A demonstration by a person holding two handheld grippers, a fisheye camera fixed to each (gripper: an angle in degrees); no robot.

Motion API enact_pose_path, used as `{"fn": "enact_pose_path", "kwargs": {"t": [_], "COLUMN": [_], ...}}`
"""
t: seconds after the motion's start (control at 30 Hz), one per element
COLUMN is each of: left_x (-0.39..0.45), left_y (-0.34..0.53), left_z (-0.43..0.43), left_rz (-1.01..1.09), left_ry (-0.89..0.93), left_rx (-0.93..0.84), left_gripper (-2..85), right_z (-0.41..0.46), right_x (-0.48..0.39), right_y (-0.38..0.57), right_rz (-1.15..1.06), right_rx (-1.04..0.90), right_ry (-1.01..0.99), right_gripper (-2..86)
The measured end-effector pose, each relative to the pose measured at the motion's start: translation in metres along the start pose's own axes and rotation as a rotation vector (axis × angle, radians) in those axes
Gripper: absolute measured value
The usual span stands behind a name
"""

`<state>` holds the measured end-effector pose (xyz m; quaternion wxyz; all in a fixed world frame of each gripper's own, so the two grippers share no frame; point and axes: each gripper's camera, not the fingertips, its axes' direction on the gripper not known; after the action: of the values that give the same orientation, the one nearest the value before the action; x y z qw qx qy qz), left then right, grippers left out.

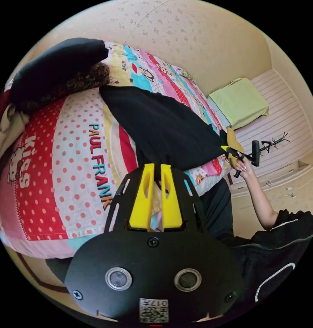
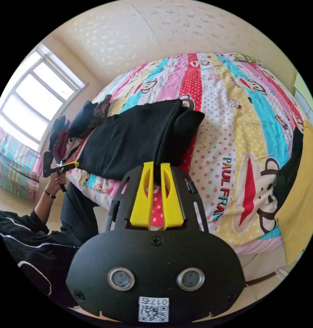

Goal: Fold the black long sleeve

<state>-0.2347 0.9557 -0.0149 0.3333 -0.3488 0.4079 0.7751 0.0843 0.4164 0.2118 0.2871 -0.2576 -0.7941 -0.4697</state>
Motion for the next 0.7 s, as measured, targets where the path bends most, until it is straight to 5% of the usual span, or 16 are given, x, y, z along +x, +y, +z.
{"fn": "enact_pose_path", "kwargs": {"t": [0.23, 0.33, 0.47, 0.7], "left_x": [-0.02, -0.046, -0.055, -0.049], "left_y": [0.023, 0.043, 0.032, -0.064], "left_z": [-0.005, 0.001, -0.045, -0.05], "left_rz": [-0.082, -0.209, -0.207, -0.073], "left_ry": [0.08, 0.19, 0.201, 0.003], "left_rx": [-0.112, -0.035, 0.187, 0.239], "left_gripper": [4.2, 5.2, 6.3, 12.2], "right_z": [0.022, 0.014, -0.048, -0.027], "right_x": [0.023, 0.043, 0.017, -0.016], "right_y": [0.07, 0.088, 0.066, -0.046], "right_rz": [0.216, 0.306, 0.145, -0.055], "right_rx": [-0.148, -0.028, 0.176, 0.097], "right_ry": [0.071, -0.15, -0.024, 0.118], "right_gripper": [4.2, 4.7, 6.3, 9.2]}}
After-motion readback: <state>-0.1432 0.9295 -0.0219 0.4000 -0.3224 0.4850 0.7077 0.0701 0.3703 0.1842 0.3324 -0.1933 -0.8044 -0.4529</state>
